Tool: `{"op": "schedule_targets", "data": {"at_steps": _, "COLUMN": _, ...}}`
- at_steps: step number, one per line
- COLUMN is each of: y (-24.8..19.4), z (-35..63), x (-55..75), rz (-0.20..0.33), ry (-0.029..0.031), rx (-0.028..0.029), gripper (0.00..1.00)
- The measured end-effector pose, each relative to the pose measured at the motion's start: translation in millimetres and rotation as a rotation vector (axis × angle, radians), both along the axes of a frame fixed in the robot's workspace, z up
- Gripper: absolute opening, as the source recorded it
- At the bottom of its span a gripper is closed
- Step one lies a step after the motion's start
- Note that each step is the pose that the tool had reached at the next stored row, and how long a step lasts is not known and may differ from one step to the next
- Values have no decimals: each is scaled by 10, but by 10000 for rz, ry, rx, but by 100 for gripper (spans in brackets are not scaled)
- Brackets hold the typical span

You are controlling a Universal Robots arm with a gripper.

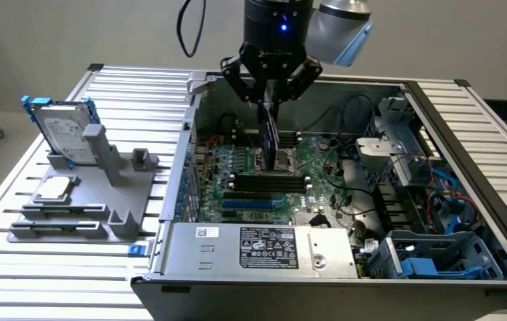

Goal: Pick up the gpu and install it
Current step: 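Insert the gpu into the slot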

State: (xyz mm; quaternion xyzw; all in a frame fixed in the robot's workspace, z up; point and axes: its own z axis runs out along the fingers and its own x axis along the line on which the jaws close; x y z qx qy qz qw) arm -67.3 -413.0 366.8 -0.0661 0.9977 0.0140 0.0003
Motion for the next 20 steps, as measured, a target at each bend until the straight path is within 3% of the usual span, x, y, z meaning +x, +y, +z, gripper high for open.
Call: {"op": "schedule_targets", "data": {"at_steps": 20, "y": 0, "z": -46, "x": 0, "rz": 3629, "ry": -25, "rx": 3, "gripper": 27}}
